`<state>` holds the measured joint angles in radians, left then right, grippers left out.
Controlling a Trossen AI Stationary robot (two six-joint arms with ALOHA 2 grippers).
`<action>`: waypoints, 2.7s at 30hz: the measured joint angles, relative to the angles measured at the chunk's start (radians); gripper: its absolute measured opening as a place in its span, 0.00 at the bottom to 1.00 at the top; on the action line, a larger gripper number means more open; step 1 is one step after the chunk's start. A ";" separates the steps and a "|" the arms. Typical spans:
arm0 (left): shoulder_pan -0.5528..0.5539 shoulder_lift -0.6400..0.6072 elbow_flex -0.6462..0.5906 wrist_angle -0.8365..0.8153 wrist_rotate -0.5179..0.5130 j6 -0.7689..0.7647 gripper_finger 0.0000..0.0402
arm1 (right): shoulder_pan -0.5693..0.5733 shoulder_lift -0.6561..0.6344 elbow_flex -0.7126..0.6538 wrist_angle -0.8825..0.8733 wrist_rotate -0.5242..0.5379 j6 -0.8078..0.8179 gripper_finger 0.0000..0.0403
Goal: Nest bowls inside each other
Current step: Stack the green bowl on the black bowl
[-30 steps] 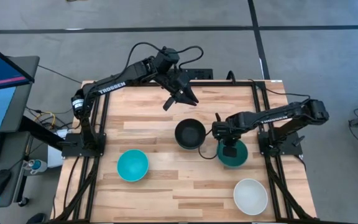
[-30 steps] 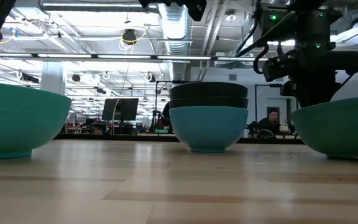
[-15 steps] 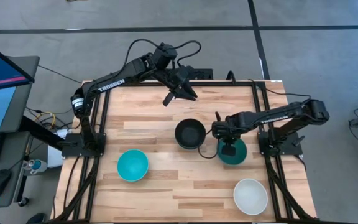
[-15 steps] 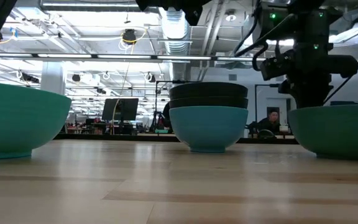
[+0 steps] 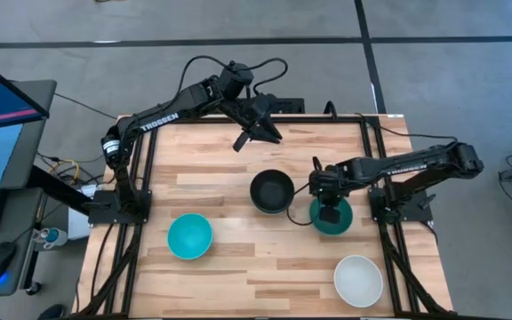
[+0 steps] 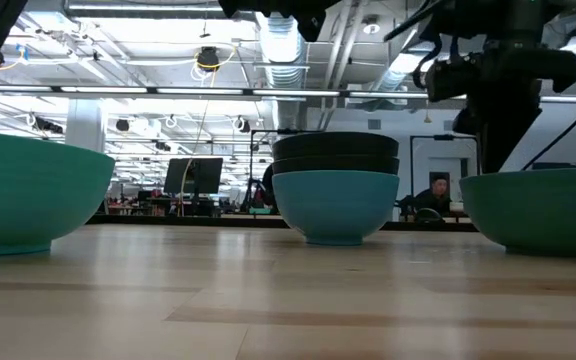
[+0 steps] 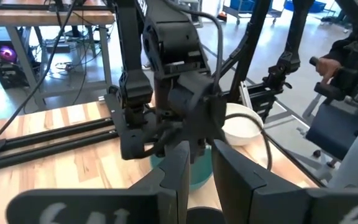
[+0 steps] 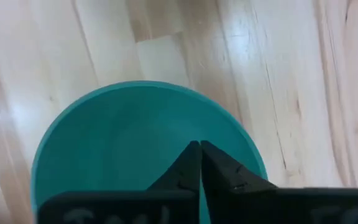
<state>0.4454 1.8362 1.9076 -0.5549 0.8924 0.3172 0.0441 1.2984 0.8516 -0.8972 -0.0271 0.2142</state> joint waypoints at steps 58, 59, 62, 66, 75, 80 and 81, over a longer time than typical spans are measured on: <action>0.021 0.000 0.000 0.002 -0.028 0.003 0.14 | -0.140 -0.001 -0.038 -0.030 -0.102 -0.188 0.18; 0.021 0.000 0.000 0.004 -0.028 0.003 0.14 | -0.140 -0.001 -0.038 -0.030 -0.100 -0.189 0.18; 0.021 0.000 0.000 0.004 -0.028 0.003 0.14 | -0.140 -0.001 -0.038 -0.030 -0.099 -0.196 0.18; 0.021 0.000 0.000 0.005 -0.028 0.003 0.14 | -0.140 -0.001 -0.038 -0.030 -0.100 -0.196 0.18; 0.021 0.000 0.000 0.005 -0.028 0.003 0.14 | -0.136 -0.001 -0.038 -0.029 -0.103 -0.189 0.18; 0.021 0.000 0.000 0.005 -0.028 0.003 0.14 | -0.127 -0.001 -0.038 0.004 -0.100 -0.188 0.20; 0.021 0.000 0.000 0.005 -0.028 0.003 0.14 | -0.120 -0.001 -0.038 0.019 -0.096 -0.188 0.20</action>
<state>0.4667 1.8366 1.9079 -0.5498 0.8646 0.3204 -0.0761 1.2976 0.8135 -0.8778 -0.1231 0.0259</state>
